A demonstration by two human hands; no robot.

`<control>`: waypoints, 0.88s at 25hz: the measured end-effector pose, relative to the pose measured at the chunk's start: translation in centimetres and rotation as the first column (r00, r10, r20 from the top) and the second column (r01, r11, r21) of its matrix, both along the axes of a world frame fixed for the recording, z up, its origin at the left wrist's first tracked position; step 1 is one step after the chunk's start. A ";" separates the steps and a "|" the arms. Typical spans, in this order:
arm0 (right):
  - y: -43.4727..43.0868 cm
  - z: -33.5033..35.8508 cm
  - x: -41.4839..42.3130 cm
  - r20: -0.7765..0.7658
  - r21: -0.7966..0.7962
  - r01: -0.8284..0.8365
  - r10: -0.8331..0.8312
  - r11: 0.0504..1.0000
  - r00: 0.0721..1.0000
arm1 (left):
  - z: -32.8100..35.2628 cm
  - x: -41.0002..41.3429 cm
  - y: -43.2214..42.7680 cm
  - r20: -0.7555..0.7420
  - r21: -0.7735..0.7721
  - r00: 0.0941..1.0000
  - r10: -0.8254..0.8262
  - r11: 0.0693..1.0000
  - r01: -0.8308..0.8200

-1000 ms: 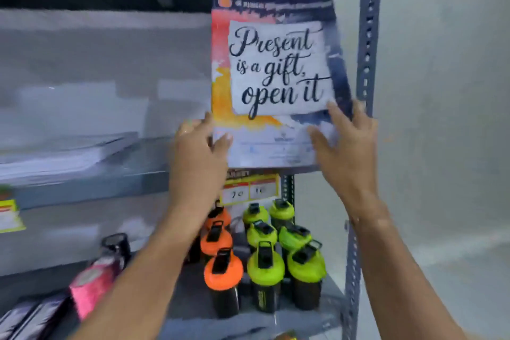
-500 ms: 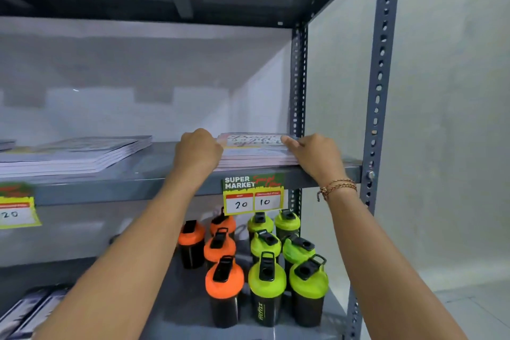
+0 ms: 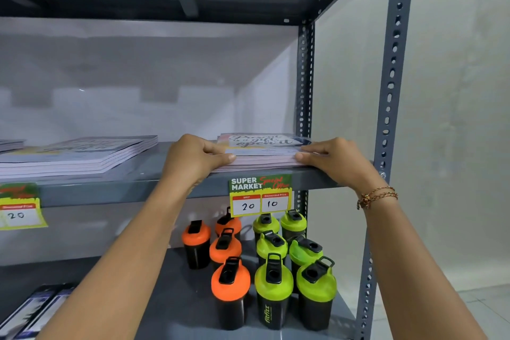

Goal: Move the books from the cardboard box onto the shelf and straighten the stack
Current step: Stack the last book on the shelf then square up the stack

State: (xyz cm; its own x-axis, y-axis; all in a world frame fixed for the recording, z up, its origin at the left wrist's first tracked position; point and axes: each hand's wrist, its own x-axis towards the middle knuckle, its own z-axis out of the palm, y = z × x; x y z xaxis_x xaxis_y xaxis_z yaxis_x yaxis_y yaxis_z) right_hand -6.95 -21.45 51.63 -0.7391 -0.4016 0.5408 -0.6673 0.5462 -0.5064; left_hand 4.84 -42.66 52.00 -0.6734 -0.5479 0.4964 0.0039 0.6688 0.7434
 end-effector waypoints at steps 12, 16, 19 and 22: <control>0.7 -0.4 0.4 -0.053 -0.170 0.007 -0.016 0.985 0.998 | -1.3 0.9 0.8 -0.124 -0.248 0.989 0.075 0.963 -0.104; 0.5 -0.5 0.9 -0.049 -0.090 0.044 -0.049 0.995 0.998 | -1.2 0.9 0.7 -0.114 -0.265 0.990 0.080 0.958 -0.108; 0.5 -0.6 1.3 -0.057 -0.067 0.060 -0.064 0.996 0.996 | -1.3 0.8 0.4 -0.113 -0.267 0.992 0.061 0.960 -0.090; 0.7 -0.7 1.3 -0.038 -0.131 0.061 -0.066 0.989 0.997 | -1.6 0.7 0.2 -0.131 -0.259 0.990 0.051 0.962 -0.084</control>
